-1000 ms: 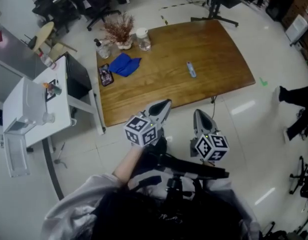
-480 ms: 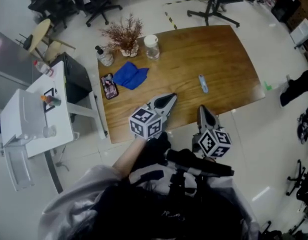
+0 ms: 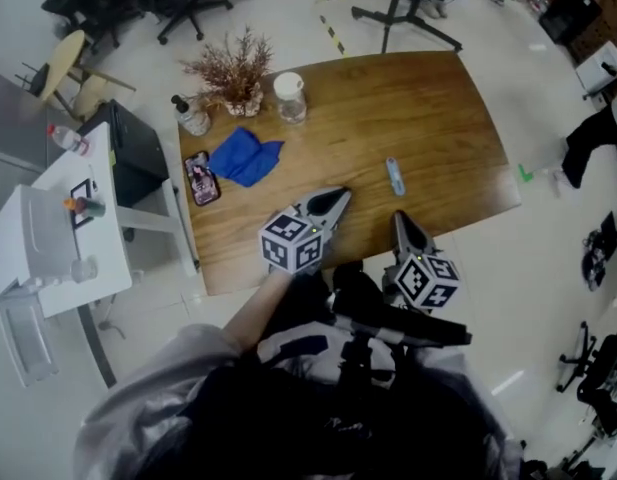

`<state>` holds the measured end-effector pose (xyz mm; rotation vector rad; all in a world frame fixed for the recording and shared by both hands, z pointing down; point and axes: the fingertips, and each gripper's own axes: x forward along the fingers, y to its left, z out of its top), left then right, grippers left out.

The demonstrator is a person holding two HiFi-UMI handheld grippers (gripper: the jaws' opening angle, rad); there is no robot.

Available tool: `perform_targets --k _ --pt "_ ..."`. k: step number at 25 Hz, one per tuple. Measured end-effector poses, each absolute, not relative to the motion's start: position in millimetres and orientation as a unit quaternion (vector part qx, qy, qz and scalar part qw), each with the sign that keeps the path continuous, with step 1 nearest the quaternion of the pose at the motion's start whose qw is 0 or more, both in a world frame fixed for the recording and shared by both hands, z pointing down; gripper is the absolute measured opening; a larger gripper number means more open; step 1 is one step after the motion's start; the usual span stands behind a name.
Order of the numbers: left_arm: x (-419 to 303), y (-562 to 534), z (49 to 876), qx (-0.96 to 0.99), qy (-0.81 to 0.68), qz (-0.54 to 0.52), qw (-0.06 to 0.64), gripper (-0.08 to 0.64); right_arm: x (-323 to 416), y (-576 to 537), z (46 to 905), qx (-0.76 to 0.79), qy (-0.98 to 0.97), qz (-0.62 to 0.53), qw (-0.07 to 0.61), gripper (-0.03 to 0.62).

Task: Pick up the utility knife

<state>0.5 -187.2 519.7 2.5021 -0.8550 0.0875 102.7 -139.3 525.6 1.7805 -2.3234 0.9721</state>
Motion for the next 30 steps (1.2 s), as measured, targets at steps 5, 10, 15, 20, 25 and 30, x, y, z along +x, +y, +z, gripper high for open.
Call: perform_targets --k 5,10,15,20,25,30 --pt "0 -214 530 0.902 -0.351 0.029 0.249 0.011 116 -168 547 0.558 -0.763 0.320 0.068 0.043" --pt "1 -229 539 0.890 -0.375 0.033 0.258 0.011 128 -199 571 0.547 -0.770 0.302 0.130 0.110" --pt "-2 -241 541 0.881 -0.390 0.033 0.265 0.011 137 -227 613 0.529 -0.768 0.285 0.221 0.172" --pt "-9 -248 542 0.873 -0.406 0.034 0.267 0.011 141 -249 652 0.517 -0.755 0.268 0.304 0.190" --pt "-13 -249 544 0.868 -0.414 0.039 0.271 0.011 143 -267 660 0.516 -0.745 0.265 0.331 0.196" --pt "-17 -252 544 0.866 -0.419 0.039 0.270 0.011 141 -267 676 0.515 -0.733 0.273 0.351 0.195"
